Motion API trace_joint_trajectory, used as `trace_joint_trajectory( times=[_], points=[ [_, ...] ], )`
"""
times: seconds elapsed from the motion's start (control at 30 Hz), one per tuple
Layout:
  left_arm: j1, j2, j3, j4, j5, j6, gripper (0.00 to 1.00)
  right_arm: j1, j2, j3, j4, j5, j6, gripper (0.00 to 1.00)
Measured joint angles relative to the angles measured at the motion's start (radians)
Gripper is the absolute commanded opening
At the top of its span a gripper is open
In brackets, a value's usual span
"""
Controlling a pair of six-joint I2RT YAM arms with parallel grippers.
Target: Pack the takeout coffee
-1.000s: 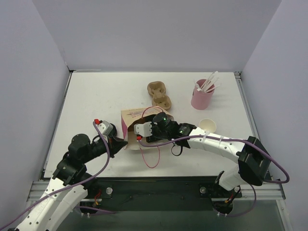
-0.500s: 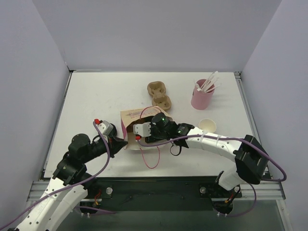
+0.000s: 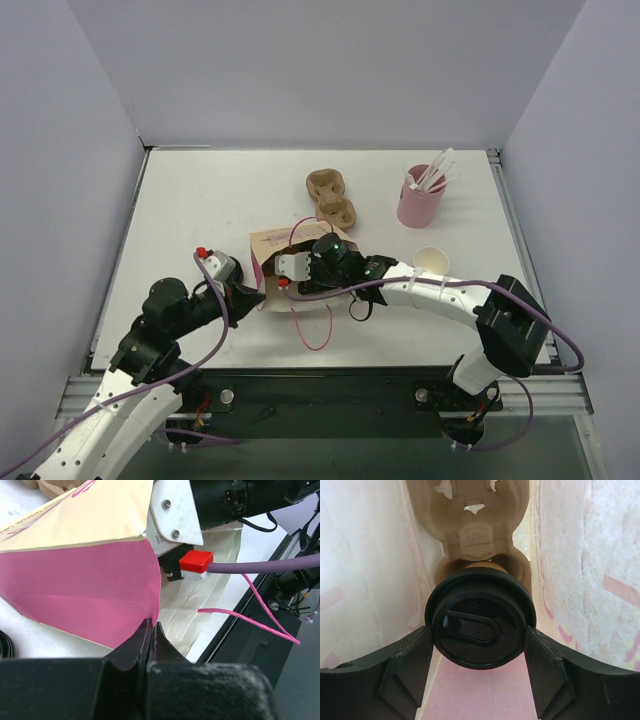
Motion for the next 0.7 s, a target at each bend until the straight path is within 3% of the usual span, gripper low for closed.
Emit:
trace_joint_trajectory(
  times=[0.57, 0.7],
  points=[
    [-0.002, 0.003, 0.0, 0.0, -0.012, 0.0, 0.0, -0.027, 0.027, 0.0, 0.053, -0.018, 0.03, 0.48],
    [-0.002, 0.004, 0.0, 0.0, -0.019, 0.0, 0.0, -0.027, 0.038, 0.0, 0.065, -0.018, 0.03, 0.55]
  ],
)
